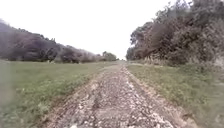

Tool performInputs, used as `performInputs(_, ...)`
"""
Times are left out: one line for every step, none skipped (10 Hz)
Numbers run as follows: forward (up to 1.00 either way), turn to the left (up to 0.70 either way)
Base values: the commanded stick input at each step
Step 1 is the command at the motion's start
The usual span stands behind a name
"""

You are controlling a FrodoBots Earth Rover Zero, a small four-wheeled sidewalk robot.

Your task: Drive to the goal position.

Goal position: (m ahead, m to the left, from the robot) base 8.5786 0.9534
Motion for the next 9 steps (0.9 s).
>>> performInputs(0.53, -0.03)
performInputs(0.53, -0.03)
performInputs(0.53, -0.03)
performInputs(0.53, -0.03)
performInputs(0.53, -0.03)
performInputs(0.53, -0.03)
performInputs(0.53, -0.03)
performInputs(0.53, -0.03)
performInputs(0.53, -0.03)
